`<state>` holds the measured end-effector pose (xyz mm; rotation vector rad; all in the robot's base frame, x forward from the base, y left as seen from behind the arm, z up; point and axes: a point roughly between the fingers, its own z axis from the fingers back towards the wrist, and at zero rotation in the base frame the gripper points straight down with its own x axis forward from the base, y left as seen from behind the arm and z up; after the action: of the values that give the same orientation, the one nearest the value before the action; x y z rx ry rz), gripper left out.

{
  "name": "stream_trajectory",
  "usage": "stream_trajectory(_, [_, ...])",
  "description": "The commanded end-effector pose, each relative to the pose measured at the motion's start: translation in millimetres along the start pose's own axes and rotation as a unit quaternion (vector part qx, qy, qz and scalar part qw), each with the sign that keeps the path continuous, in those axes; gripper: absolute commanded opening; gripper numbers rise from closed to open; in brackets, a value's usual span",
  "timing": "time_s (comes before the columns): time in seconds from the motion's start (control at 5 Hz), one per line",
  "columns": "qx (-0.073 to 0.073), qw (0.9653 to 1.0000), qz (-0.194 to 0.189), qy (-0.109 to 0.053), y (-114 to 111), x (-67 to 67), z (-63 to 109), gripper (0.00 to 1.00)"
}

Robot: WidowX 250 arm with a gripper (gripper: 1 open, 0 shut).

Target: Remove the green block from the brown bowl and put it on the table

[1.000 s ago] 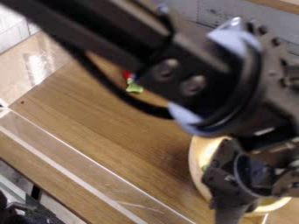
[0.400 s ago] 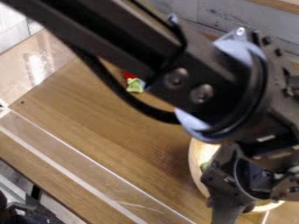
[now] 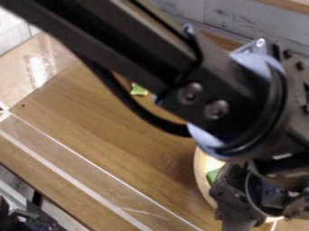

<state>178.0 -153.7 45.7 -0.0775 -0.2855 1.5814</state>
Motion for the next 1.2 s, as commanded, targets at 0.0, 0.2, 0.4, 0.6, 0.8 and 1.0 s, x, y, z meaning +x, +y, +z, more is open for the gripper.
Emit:
stream_trajectory(0.0, [-0.011,0.9988,-0.041,0.023,8,-11.1,-3.4,1.00])
stream_trajectory(0.2, [-0.007,0.9996,-0.024,0.012,4,-2.6,3.3,0.00])
stream_trajectory(0.4, [-0.003,1.0000,-0.007,0.004,-1,-2.8,7.3,0.00])
stream_trajectory(0.6, [0.001,0.9999,0.013,-0.003,-6,-4.4,9.3,0.00])
stream_trajectory(0.8, [0.002,0.9999,0.014,-0.003,-6,2.4,6.6,1.00])
stream_trajectory(1.0, [0.007,0.9998,0.016,-0.007,-4,14.5,4.2,1.00])
